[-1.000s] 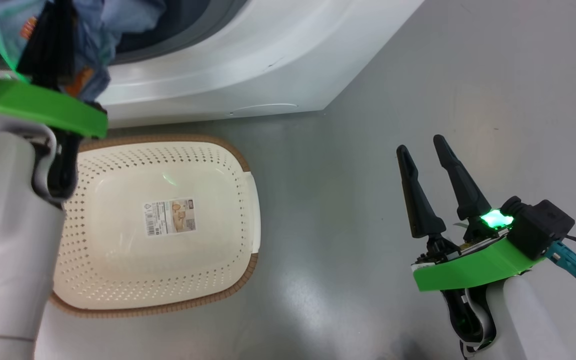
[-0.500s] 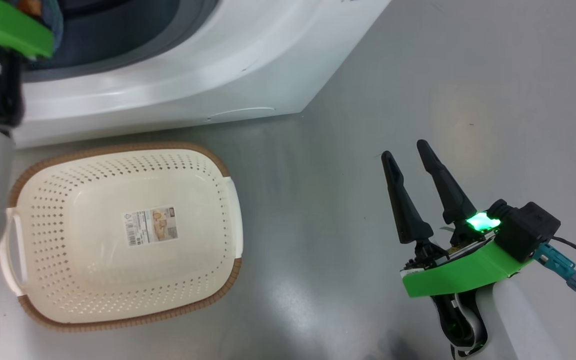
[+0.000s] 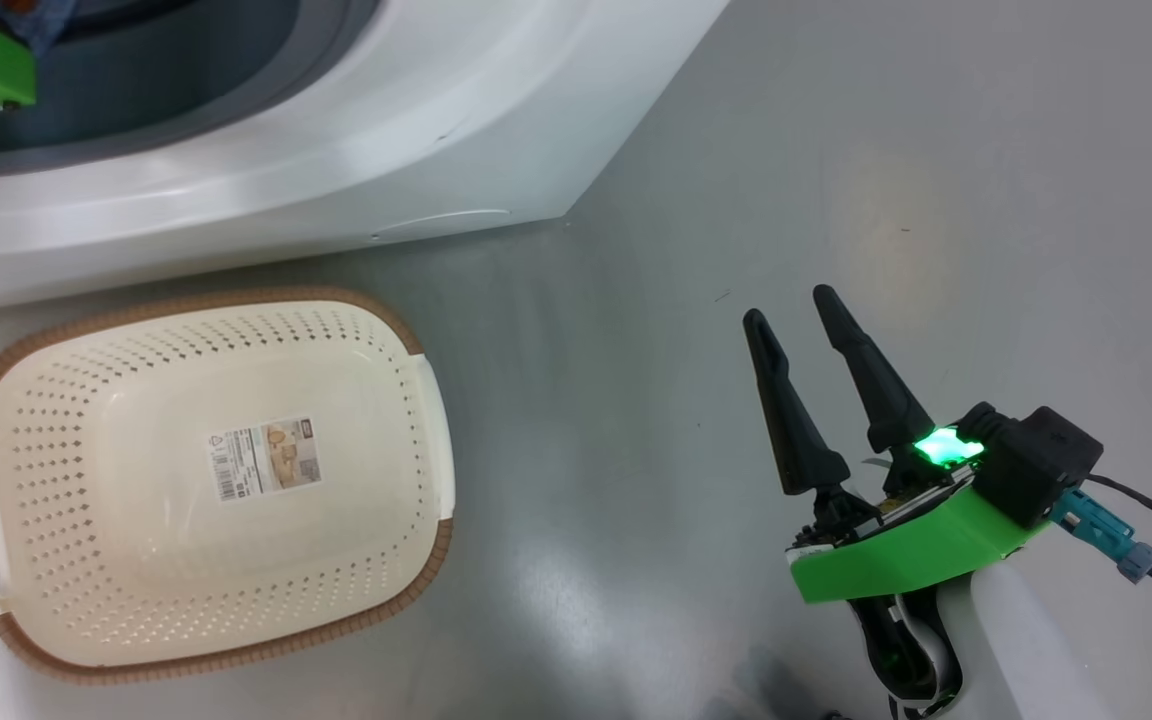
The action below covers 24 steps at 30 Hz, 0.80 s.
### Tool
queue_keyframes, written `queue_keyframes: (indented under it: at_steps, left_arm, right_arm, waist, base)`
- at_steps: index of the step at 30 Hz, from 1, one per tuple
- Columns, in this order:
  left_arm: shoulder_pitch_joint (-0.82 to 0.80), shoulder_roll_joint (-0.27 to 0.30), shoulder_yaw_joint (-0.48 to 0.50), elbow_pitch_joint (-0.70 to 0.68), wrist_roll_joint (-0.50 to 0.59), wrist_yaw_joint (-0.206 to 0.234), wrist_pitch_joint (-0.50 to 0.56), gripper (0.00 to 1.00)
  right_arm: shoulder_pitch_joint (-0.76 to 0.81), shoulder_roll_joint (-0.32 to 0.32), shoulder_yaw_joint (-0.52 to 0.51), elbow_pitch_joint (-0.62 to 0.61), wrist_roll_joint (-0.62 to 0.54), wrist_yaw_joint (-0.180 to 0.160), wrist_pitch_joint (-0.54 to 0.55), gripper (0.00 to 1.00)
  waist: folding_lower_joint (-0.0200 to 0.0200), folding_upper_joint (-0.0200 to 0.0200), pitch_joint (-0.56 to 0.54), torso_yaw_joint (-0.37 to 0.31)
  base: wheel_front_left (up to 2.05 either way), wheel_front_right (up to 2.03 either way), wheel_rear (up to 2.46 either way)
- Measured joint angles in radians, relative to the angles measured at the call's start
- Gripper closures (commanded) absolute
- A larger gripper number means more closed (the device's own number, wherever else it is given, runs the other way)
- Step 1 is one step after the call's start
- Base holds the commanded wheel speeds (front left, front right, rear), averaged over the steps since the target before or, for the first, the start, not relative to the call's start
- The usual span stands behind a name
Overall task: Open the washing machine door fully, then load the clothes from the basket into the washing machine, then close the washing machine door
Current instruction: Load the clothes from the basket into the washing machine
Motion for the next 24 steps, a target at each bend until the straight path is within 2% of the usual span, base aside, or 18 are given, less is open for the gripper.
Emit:
queue_keyframes:
  at_steps: [8,9,10,11,13,24]
  left_arm:
    - [-0.011,0.017,-0.007,0.034,0.000,0.000,0.000,1.00]
    - [-0.016,0.017,-0.008,0.035,0.000,0.000,0.000,0.90]
    - [-0.020,0.018,-0.012,0.035,0.000,0.000,0.000,0.72]
    - [-0.023,0.017,-0.017,0.035,0.000,0.000,0.000,0.61]
    - [-0.024,0.017,-0.024,0.043,0.000,0.000,0.000,0.00]
    - [-0.022,0.001,-0.038,0.055,-0.018,0.000,0.000,0.00]
  right_arm:
    - [-0.016,0.001,0.011,-0.002,0.000,0.000,0.000,0.00]
    - [-0.015,0.001,0.011,-0.002,0.000,0.000,0.000,0.00]
    - [-0.015,0.001,0.011,-0.001,0.000,0.000,0.000,0.00]
    - [-0.015,0.001,0.011,-0.002,0.000,0.000,0.000,0.00]
    - [-0.015,0.001,0.010,-0.001,0.000,0.000,0.000,0.00]
    - [-0.016,0.000,0.005,-0.002,0.000,0.000,0.000,0.00]
  waist:
    - [0.0000,0.0000,0.011,-0.011]
    - [0.0000,0.0000,0.011,-0.010]
    - [0.0000,0.0000,0.011,-0.009]
    - [-0.0001,0.0000,0.011,-0.008]
    - [0.0000,0.0000,0.011,-0.006]
    - [0.0000,0.0000,0.015,0.016]
  base:
    - [0.00,0.00,0.00]
    - [0.00,0.00,0.00]
    - [0.00,0.00,0.00]
    - [0.00,0.00,0.00]
    - [0.00,0.00,0.00]
    - [0.00,0.00,0.00]
